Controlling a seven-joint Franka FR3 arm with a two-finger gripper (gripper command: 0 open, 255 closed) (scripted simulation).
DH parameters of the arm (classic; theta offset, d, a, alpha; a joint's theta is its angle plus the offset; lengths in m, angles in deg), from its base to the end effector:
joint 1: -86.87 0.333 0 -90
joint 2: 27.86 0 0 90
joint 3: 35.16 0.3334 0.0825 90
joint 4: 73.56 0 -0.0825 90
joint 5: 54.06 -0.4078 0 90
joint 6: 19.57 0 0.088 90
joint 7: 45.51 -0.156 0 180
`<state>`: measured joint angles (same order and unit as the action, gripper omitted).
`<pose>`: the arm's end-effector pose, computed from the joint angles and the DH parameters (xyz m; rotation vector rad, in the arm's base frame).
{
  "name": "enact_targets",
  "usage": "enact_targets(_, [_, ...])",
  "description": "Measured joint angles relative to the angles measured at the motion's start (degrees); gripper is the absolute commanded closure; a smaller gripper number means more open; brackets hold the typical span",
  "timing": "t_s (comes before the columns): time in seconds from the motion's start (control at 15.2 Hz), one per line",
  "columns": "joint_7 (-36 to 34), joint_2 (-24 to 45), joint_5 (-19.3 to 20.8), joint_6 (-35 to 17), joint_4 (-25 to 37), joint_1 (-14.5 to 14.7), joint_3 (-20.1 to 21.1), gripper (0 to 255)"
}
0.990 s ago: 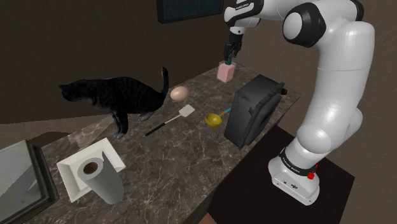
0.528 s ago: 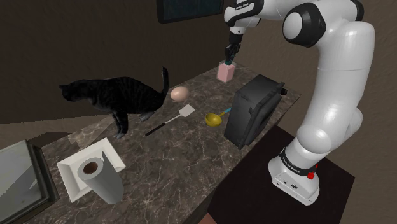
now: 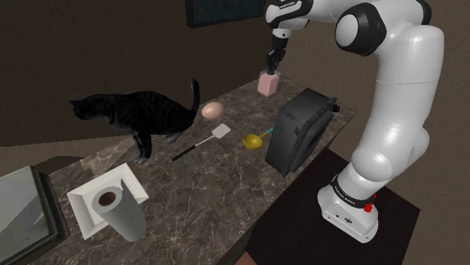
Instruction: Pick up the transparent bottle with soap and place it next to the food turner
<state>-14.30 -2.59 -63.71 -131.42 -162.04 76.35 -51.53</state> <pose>0.6478 -0.2827 0.3618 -3.1037 -0.0567 -0.0075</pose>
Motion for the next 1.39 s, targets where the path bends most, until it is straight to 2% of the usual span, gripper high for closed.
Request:
enact_targets(0.86, [-0.93,-1.94,0.83,8.82,7.00,-0.11,-0.37,255])
enact_targets(1.39, [-8.89,-12.06,3.97,7.97,-3.16,6.37,1.38,255])
